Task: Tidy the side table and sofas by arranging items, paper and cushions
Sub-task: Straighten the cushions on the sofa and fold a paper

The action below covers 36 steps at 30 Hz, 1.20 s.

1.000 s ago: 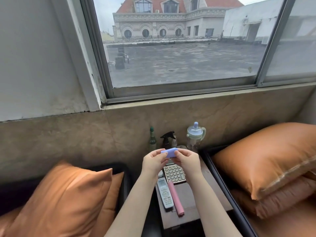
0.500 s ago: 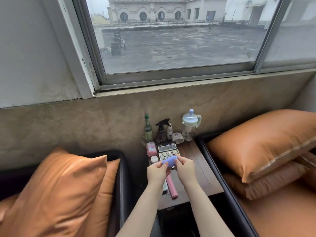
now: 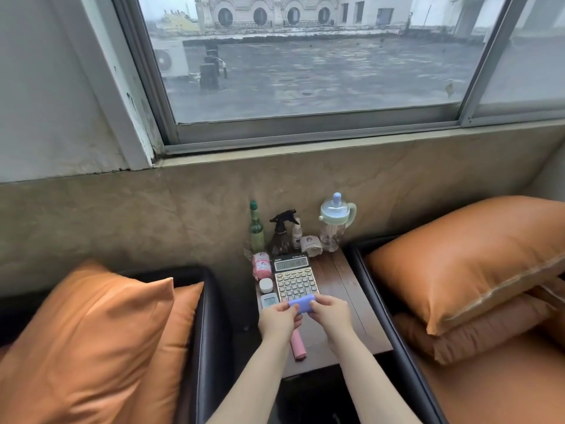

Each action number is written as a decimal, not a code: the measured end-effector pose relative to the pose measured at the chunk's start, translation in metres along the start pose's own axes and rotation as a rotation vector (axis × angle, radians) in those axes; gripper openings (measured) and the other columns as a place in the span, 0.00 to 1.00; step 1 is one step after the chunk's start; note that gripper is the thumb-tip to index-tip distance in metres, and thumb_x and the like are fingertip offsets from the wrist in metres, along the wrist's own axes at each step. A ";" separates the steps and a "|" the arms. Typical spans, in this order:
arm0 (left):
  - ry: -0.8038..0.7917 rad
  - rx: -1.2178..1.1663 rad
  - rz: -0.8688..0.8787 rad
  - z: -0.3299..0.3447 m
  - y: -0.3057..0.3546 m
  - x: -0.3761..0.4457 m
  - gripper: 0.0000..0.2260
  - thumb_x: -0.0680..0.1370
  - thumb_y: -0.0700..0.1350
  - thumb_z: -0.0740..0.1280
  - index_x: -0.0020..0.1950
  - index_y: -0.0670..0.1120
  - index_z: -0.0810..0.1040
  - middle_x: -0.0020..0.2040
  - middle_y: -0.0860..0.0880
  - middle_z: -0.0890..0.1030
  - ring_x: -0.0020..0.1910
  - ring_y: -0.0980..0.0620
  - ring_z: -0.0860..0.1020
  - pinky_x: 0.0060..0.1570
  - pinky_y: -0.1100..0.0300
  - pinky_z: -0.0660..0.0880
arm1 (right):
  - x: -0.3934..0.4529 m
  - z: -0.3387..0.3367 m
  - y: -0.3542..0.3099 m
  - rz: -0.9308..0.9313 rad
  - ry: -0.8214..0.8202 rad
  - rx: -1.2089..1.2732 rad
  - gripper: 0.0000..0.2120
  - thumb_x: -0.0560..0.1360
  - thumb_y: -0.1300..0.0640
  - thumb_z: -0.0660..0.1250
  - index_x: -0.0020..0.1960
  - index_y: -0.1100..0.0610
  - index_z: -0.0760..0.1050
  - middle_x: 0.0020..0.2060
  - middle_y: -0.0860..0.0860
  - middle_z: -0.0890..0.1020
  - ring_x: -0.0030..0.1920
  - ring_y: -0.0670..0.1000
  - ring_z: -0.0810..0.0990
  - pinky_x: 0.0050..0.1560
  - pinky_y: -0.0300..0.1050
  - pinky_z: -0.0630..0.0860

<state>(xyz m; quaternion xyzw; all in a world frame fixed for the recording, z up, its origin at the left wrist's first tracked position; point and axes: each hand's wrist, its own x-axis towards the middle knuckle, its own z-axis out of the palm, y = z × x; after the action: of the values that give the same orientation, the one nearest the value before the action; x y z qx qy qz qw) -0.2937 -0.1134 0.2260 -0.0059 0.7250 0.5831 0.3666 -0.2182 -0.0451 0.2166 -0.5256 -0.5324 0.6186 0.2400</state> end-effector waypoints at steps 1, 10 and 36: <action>0.012 0.003 -0.005 0.005 0.001 0.007 0.10 0.76 0.36 0.68 0.56 0.35 0.79 0.38 0.45 0.81 0.34 0.53 0.80 0.32 0.67 0.78 | 0.008 -0.003 0.000 0.030 -0.027 0.036 0.12 0.73 0.72 0.62 0.53 0.69 0.79 0.45 0.62 0.82 0.44 0.51 0.80 0.40 0.36 0.80; -0.090 0.179 -0.045 0.071 -0.017 0.081 0.05 0.76 0.38 0.67 0.42 0.45 0.80 0.29 0.49 0.77 0.29 0.53 0.73 0.30 0.64 0.71 | 0.109 -0.033 0.019 0.160 0.030 0.073 0.11 0.70 0.74 0.67 0.53 0.72 0.77 0.36 0.57 0.80 0.40 0.55 0.78 0.33 0.32 0.77; -0.302 1.538 0.838 0.145 -0.090 0.287 0.27 0.71 0.60 0.54 0.62 0.49 0.80 0.64 0.49 0.78 0.65 0.49 0.75 0.59 0.43 0.72 | 0.390 0.035 0.081 0.063 0.280 -0.184 0.07 0.69 0.64 0.72 0.47 0.63 0.82 0.40 0.58 0.84 0.48 0.58 0.82 0.53 0.47 0.76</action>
<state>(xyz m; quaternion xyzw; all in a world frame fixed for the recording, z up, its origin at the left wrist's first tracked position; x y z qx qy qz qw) -0.3880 0.1011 -0.0117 0.5848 0.8025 0.0156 0.1172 -0.3584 0.2489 -0.0152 -0.6428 -0.5315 0.4950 0.2433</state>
